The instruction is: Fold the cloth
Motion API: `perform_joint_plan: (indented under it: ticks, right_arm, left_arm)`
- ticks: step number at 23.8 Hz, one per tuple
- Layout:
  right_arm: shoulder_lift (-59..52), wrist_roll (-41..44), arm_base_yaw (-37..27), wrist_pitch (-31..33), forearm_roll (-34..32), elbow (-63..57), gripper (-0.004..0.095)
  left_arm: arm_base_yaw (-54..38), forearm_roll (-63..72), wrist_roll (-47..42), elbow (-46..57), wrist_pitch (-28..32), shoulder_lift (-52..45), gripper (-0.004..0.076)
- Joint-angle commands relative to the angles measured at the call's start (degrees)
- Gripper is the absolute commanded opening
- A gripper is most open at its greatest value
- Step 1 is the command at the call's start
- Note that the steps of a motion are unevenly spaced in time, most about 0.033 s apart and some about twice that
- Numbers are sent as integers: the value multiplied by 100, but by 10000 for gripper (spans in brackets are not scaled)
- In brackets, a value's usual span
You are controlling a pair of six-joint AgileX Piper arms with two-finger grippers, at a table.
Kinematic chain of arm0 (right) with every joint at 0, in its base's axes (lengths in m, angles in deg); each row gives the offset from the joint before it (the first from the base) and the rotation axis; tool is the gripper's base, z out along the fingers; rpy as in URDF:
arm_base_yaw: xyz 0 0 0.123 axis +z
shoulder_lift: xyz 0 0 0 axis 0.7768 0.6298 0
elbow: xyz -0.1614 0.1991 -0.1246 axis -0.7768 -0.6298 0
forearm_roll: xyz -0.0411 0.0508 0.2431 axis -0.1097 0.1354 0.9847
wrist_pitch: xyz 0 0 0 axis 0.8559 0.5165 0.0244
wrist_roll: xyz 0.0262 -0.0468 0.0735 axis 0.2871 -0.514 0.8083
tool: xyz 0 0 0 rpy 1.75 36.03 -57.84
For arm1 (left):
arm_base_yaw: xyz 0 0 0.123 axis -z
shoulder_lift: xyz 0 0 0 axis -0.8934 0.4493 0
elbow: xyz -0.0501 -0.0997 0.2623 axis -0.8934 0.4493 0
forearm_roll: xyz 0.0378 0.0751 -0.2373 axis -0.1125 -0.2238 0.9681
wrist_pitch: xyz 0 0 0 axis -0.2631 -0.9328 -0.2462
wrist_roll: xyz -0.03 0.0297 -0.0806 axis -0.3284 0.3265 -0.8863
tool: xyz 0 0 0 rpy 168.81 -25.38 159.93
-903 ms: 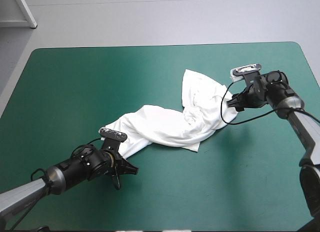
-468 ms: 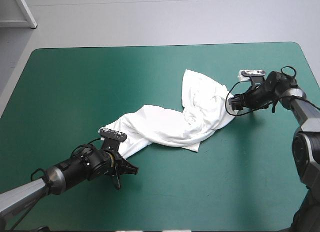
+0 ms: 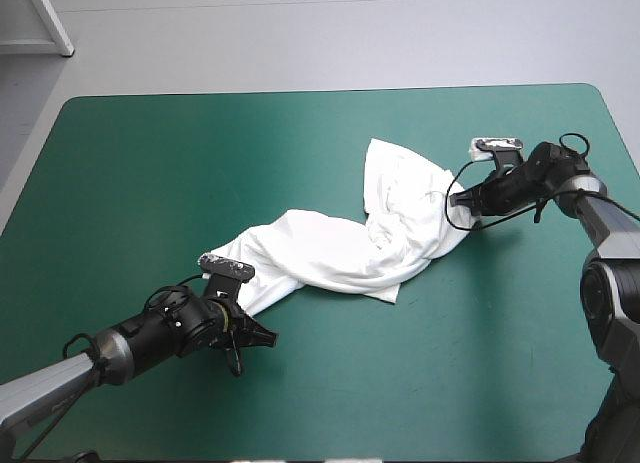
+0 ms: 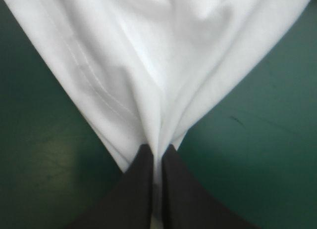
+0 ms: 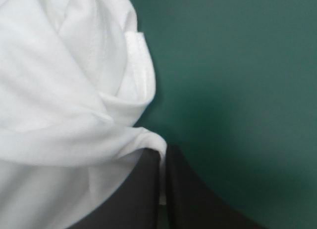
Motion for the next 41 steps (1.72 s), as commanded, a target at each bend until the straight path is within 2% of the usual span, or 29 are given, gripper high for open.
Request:
perform_joint_plan:
  ticks: [1, 3, 4, 5, 6, 7, 11, 13, 15, 20, 26, 33, 41]
  right_arm:
    - [-731, 17, 9, 48, 95, 113, -15]
    - [-1233, 214, 9, 108, -58, 123, -15]
    - [-1598, 243, 9, 199, -152, 194, -15]
    - [-1791, 327, 9, 213, -238, 220, -15]
    - [-2144, 486, 9, 222, -344, 281, -15]
    - [-2336, 535, 9, 237, -390, 337, -15]
    - [-3531, 729, 9, 473, -484, 1125, -15]
    - [-3859, 752, 9, 596, -519, 1576, -15]
    - [-4214, 976, 9, 680, -834, 2244, -15]
    - [-4475, 1237, 9, 979, -1457, 3429, -15]
    - [-4475, 1237, 9, 1649, -1482, 4579, -15]
    - [-4475, 1215, 9, 2454, -1409, 4935, -15]
    - [-4032, 1215, 9, 2929, -838, 4853, -15]
  left_arm:
    - [24, 119, -119, -321, -506, -69, -8]
    - [24, -359, -129, -989, -1208, -339, -8]
    - [24, -788, -129, -1618, -1849, -523, -8]
    - [24, -1004, -106, -1887, -2105, -597, -8]
    - [24, -1368, 35, -2586, -2648, -764, -8]
    - [24, -1490, 107, -2942, -2872, -824, -8]
    - [24, -1681, 1201, -5436, -3725, -1018, -8]
    - [24, -1742, 1538, -6118, -3770, -1018, -8]
    - [24, -2007, 1865, -7084, -3770, -1018, -8]
    - [24, -2723, 2260, -8188, -3770, -1018, -8]
    - [24, -3088, 2631, -9183, -3770, -1018, -8]
    - [24, -2571, 2977, -9347, -3781, -1007, -8]
    - [24, -2097, 2991, -8368, -3665, -617, -8]
